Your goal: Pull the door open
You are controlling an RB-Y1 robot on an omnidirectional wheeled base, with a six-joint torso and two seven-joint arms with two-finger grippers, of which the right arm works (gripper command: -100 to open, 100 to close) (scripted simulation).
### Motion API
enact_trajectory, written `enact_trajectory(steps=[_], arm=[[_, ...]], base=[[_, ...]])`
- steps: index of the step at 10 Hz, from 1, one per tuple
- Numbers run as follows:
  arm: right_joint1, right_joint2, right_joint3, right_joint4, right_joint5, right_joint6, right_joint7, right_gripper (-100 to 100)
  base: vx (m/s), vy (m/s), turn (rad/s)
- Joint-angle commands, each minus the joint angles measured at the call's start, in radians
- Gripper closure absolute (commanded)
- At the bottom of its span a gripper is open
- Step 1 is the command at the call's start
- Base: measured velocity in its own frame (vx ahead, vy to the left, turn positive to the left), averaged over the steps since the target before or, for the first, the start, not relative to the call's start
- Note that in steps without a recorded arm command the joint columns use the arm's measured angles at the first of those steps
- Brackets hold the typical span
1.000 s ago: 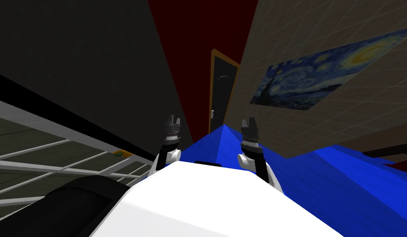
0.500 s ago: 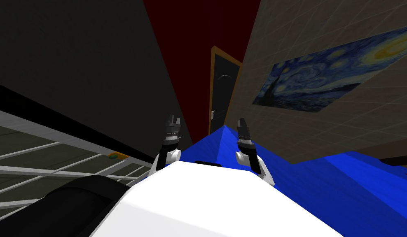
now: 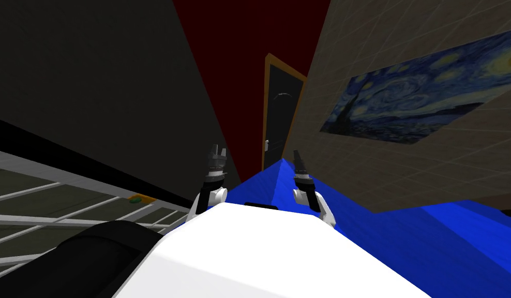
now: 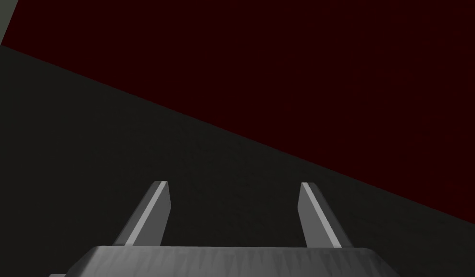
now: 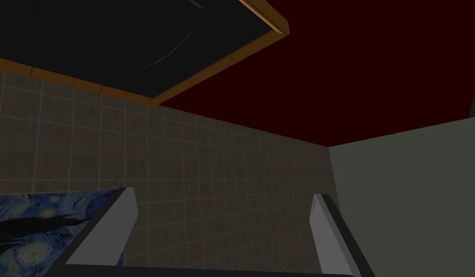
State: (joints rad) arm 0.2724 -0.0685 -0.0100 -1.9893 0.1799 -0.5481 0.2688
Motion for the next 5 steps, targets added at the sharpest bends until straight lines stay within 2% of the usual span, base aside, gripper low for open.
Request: enact_trajectory(steps=[1, 5], arm=[[-0.022, -0.004, 0.001, 0.040, 0.020, -0.001, 0.019, -100], [-0.079, -0.013, 0.002, 0.143, 0.072, -0.003, 0.067, -100]], base=[[0.092, -0.059, 0.044], [0.093, -0.065, 0.045]])
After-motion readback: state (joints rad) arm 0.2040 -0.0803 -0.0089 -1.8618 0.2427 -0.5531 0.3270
